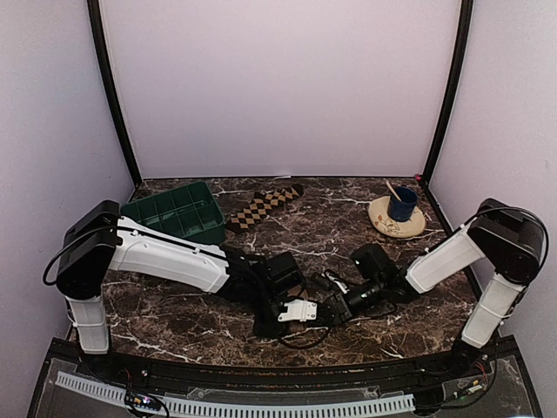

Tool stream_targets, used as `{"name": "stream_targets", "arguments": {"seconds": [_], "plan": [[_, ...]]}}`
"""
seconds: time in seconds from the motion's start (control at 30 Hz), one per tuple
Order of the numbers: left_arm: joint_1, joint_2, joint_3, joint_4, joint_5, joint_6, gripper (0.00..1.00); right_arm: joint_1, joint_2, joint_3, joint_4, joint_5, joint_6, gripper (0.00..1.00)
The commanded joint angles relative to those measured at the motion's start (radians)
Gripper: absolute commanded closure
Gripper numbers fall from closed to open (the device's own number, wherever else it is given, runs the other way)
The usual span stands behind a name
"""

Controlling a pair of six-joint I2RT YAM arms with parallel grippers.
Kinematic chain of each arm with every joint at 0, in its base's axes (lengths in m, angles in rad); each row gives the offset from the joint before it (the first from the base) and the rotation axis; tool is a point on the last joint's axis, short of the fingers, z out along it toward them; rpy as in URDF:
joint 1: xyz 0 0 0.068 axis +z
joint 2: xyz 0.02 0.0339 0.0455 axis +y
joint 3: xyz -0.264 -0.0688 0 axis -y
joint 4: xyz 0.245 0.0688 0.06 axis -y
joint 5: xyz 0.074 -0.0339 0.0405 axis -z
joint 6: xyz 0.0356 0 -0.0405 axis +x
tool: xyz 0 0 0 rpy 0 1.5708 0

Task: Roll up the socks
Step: Roll the sock at the center of the board.

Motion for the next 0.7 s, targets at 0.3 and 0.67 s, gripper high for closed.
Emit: {"name": "stream_targets", "arguments": {"seconds": [0.3,0.67], "plan": [[0.084,0.117,0.112,-0.191,0.271,-0.034,1.00,-0.013,-0.184,-0.224,0.061,0.376,0.154,0.66],[0.172,0.240,0.254,-0.289,0.466,-0.040,1.00,0.116,-0.478,-0.266,-0.088,0.686,0.120,0.68]]}}
